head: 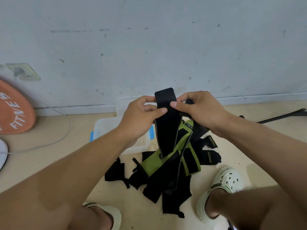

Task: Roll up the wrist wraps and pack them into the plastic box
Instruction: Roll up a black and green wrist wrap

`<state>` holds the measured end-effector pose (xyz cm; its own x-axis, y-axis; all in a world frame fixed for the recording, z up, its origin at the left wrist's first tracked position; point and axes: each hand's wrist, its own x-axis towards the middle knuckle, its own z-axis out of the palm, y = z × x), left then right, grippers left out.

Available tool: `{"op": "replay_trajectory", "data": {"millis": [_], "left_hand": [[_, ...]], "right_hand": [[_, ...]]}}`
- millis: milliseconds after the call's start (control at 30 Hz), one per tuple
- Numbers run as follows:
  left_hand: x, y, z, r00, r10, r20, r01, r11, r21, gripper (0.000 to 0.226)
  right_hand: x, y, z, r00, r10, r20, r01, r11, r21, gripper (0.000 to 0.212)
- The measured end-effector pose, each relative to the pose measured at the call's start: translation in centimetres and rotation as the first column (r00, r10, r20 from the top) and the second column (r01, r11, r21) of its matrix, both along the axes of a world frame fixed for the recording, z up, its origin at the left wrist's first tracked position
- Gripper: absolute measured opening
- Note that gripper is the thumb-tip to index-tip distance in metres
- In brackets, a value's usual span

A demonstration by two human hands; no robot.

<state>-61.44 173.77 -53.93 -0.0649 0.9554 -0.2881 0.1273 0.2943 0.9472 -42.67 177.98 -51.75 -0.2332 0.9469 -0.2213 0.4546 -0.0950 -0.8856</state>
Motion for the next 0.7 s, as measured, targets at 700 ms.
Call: {"op": "replay_trajectory", "data": {"millis": [700], "left_hand": [[2.6, -1.9, 0.6, 0.980, -0.082, -0.179, 0.100, 0.991, 0.093, 0.029]], "right_hand": [[-1.7, -0.3, -1.0, 0.946, -0.239, -0.218, 0.245, 0.969, 0.000, 0.010]]}}
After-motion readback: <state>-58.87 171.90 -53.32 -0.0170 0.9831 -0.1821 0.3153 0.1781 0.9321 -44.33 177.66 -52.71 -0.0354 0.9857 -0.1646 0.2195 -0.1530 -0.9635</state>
